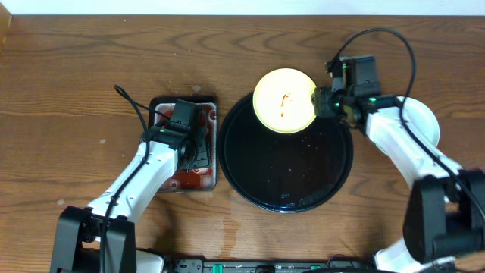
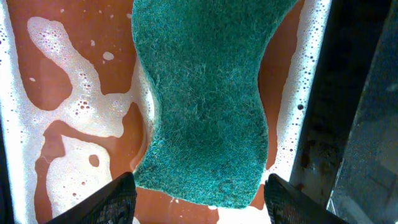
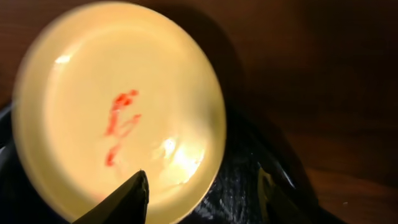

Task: Clean dirty plates on tray and stack at the side
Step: 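Move the right gripper back and grasp the yellow plate's rim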

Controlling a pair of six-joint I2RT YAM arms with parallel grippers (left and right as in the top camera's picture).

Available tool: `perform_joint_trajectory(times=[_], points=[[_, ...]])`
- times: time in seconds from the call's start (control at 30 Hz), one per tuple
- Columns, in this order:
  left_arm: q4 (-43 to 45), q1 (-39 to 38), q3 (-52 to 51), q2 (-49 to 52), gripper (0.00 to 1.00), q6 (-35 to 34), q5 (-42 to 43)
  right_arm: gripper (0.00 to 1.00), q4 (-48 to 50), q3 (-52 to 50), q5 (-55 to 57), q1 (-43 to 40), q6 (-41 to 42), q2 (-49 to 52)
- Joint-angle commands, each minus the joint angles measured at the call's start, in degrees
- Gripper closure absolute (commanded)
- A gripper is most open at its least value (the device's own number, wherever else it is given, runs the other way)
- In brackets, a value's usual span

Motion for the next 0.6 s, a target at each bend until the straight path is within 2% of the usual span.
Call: perform_joint_trajectory(times=[0.0,0.1,0.37,0.57], points=[[-0.1,0.2,0.0,-0.2,0.33,-0.3,-0.1,0.49,1.1,0.2,3.4,0.3,7.2,3.0],[-0.1,0.2,0.0,-0.2,0.33,-0.3,-0.1,0.57,2.4,0.2,2.9,0.3,10.1,5.2],[-0.1,0.2,0.0,-0.2,0.33,-0.3,-0.1,0.68,4.5,0.2,-0.1,0.4,14.7,8.7],[-0.1,0.2,0.0,-0.2,0.33,-0.3,-0.1,0.82,4.9,0.2,-0.5,0.5,16.2,10.6]])
